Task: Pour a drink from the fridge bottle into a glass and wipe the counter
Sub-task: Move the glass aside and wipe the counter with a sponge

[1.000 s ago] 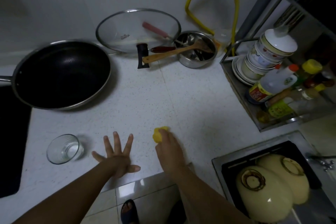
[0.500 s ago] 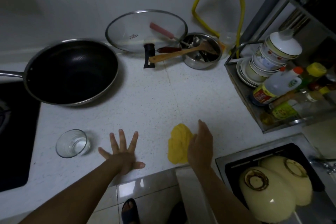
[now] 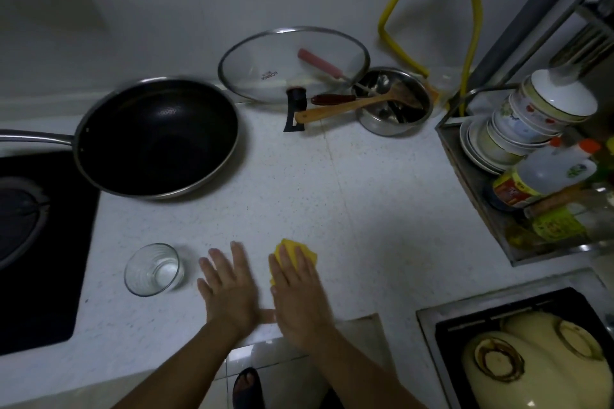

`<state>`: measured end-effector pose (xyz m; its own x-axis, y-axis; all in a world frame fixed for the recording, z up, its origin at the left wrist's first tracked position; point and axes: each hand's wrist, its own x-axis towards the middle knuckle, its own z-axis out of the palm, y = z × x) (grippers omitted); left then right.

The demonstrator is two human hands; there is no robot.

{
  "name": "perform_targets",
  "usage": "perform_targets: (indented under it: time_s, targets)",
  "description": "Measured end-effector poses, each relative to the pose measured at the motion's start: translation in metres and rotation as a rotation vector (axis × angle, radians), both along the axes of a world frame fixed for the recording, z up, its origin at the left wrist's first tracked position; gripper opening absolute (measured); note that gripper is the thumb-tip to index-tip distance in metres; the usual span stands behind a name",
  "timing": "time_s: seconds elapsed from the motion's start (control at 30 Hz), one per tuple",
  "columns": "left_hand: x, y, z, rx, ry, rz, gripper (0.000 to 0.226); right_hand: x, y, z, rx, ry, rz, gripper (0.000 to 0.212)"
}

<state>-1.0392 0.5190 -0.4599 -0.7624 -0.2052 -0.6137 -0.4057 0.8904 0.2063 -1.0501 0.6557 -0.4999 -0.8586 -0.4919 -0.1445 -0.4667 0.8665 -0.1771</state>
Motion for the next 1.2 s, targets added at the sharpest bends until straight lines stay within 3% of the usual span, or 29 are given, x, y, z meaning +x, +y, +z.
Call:
perform_targets:
  time_s: [0.13,0.27,0.37,0.43,0.6,0.73,0.8,0.93,1.0,1.2]
  targets:
    - [-0.009,-0.002,-0.011,-0.016,-0.078,0.057,0.145,-0.021,-0.027,0.0,0.072,-0.077,0.187,0.102]
    - [-0.021,-0.006,-0.023,-0.046,-0.169,0.098,0.147,-0.038,-0.028,0.0,0.066,-0.076,0.261,0.117]
    - [-0.025,-0.008,-0.02,-0.046,-0.267,0.087,0.17,-0.047,-0.011,0.003,0.034,0.006,0.307,0.09]
    - [-0.026,-0.01,-0.015,-0.044,-0.307,0.075,0.173,-0.054,-0.003,0.004,-0.002,0.065,0.27,0.068]
    - [-0.029,-0.004,-0.014,-0.054,-0.288,0.074,0.175,-0.1,0.049,0.004,-0.061,0.049,-0.005,0.056]
    - [-0.032,0.001,-0.014,-0.079,-0.336,0.098,0.174,-0.121,0.145,0.008,-0.129,0.121,-0.232,0.046]
    - [-0.035,0.003,-0.014,-0.095,-0.358,0.113,0.173,-0.117,0.203,0.011,-0.068,0.103,-0.372,0.049]
    - [-0.035,0.005,-0.013,-0.114,-0.349,0.142,0.177,-0.116,0.287,0.014,-0.056,-0.11,-0.645,0.054]
    - [-0.035,0.006,-0.012,-0.117,-0.342,0.144,0.177,-0.122,0.291,0.016,-0.081,-0.162,-0.749,0.055]
    - [-0.037,0.001,-0.015,-0.119,-0.412,0.132,0.177,-0.141,0.243,0.024,-0.174,-0.075,-0.976,0.053]
